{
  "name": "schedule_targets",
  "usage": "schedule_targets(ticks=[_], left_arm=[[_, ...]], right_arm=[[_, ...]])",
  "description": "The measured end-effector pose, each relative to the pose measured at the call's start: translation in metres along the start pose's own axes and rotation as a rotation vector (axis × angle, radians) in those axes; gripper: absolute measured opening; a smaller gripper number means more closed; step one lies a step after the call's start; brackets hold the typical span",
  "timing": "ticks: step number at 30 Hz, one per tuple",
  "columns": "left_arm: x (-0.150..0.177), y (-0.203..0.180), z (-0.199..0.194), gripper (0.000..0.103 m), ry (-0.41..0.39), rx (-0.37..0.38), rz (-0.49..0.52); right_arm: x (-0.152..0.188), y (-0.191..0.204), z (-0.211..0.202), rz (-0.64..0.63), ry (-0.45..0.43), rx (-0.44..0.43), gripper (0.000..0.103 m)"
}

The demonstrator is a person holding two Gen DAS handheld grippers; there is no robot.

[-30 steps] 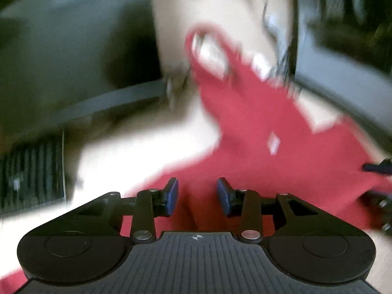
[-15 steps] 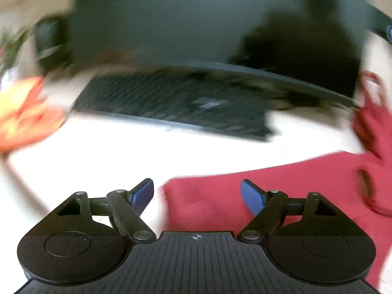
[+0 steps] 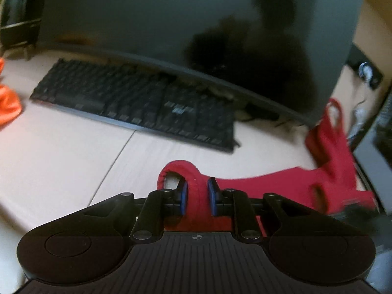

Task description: Fold clothes

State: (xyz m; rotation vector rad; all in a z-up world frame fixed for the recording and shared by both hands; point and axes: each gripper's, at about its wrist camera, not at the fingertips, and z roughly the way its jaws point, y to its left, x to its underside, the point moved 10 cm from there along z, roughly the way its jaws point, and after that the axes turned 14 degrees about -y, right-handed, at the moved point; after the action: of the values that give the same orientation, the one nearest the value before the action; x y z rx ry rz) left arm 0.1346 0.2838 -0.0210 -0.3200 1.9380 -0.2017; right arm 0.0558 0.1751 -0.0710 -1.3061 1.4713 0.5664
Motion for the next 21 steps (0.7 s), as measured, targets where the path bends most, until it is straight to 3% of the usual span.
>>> schedule_targets(ticks=[2, 5, 8, 11, 16, 21], left_arm=[[-0.004, -0.007, -0.003, 0.02, 0.002, 0.013, 0.027], [-0.008, -0.017, -0.006, 0.02, 0.007, 0.015, 0.067], [-0.019, -0.026, -0.011, 0.03, -0.035, 0.002, 0.096], [-0.035, -0.044, -0.023, 0.056, -0.098, 0.004, 0.112], [-0.05, -0.101, -0.018, 0.073, -0.142, 0.08, 0.162], [-0.027, -0.168, 0.005, 0.08, -0.089, 0.184, 0.221]], right_arm=[[-0.002, 0.011, 0.029, -0.034, -0.004, 0.012, 0.071], [-0.006, 0.006, 0.054, 0.018, -0.003, 0.052, 0.03], [-0.015, -0.02, 0.042, 0.121, -0.027, 0.112, 0.016], [-0.02, -0.054, 0.017, 0.192, -0.049, 0.173, 0.015], [-0.013, -0.132, -0.062, 0.314, -0.069, 0.351, 0.015], [0.014, -0.205, -0.156, 0.399, -0.077, 0.564, 0.015]])
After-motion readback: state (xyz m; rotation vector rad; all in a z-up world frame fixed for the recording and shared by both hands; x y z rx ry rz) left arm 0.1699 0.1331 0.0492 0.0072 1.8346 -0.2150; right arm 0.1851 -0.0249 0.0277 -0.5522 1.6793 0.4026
